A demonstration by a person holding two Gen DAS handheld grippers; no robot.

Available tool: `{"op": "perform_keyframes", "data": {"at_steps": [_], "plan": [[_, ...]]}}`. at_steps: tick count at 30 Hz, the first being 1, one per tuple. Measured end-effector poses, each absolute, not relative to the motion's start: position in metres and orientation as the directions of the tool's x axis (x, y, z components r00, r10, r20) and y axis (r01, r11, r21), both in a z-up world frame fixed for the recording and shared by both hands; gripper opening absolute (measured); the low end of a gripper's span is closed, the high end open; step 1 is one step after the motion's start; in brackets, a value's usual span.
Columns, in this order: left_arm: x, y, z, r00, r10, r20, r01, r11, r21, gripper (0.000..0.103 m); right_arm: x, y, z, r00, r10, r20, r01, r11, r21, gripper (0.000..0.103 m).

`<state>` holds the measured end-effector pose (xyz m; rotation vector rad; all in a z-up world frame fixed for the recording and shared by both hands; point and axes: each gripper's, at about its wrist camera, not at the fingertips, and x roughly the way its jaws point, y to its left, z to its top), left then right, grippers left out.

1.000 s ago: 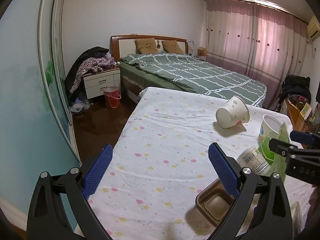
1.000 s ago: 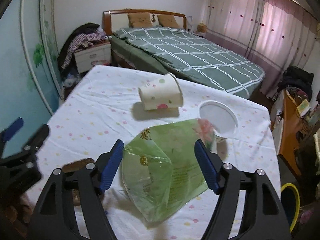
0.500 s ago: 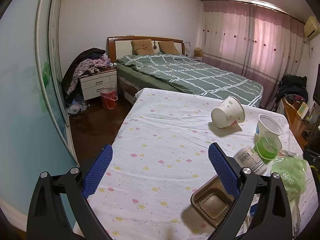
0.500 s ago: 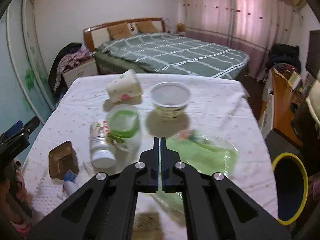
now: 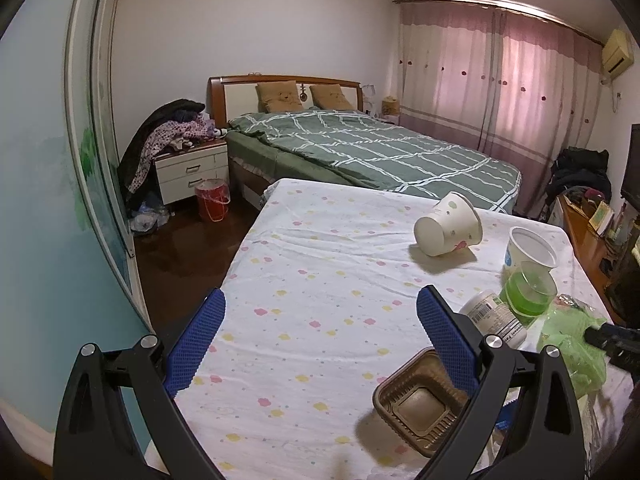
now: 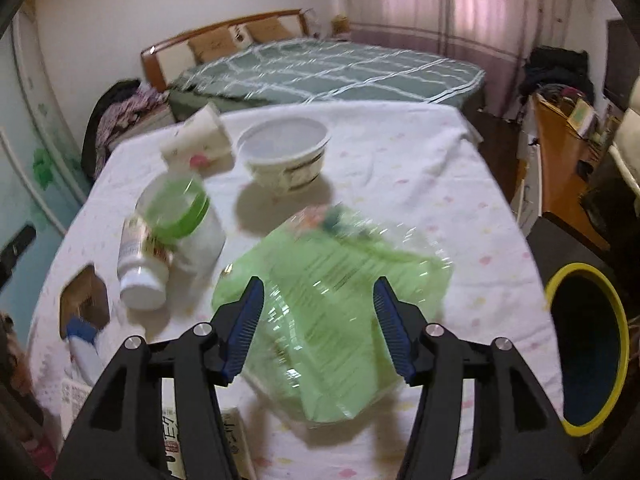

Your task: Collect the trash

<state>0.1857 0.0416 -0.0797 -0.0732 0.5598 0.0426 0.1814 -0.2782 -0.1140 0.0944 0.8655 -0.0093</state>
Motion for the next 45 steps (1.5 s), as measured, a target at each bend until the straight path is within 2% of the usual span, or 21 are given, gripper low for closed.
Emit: {"op": "perform_keyframes", "data": {"at_steps": [6,8,10,12,21,30,39,45], "plan": [[0.184,0.042,-0.079,0.848,0.005,-0.530,-0.050,0.996,-0.071,0.095,0.194,-0.268,-0.143,0.568,-0.003,-0.823,0.048,0.998,0.030,0.054],[0.184,0.041,-0.078,0.849,-0.008,-0.528,-0.040,0.996,-0.080,0.095,0.191,-0.266,-0.144,0.580,-0.020,-0.815,0.049,0.999,0.011,0.046],[0.183,0.040,-0.079,0.848,-0.015,-0.529,-0.030,0.997,-0.077,0.095,0.188,-0.265,-0.143,0.586,-0.013,-0.810,0.040,0.999,0.013,0.018],[0.183,0.037,-0.080,0.846,-0.022,-0.533,-0.018,0.997,-0.070,0.095,0.187,-0.266,-0.142,0.589,-0.027,-0.808,0.054,0.999,0.006,0.001],[0.182,0.029,-0.079,0.854,-0.042,-0.518,0.016,0.998,-0.054,0.095,0.170,-0.290,-0.122,0.652,0.004,-0.758,0.087,0.993,0.080,0.000],[0.182,0.029,-0.079,0.856,-0.041,-0.515,0.016,0.998,-0.053,0.095,0.144,-0.324,-0.081,0.738,-0.090,-0.669,0.176,0.983,0.061,0.000],[0.181,0.030,-0.080,0.861,-0.036,-0.507,0.009,0.998,-0.055,0.095,0.128,-0.411,-0.091,0.707,-0.240,-0.665,0.404,0.909,0.102,0.000],[0.179,0.030,-0.079,0.862,-0.043,-0.505,0.018,0.998,-0.055,0.095,0.110,-0.481,-0.114,0.624,-0.344,-0.702,0.586,0.800,0.129,0.000]]}}
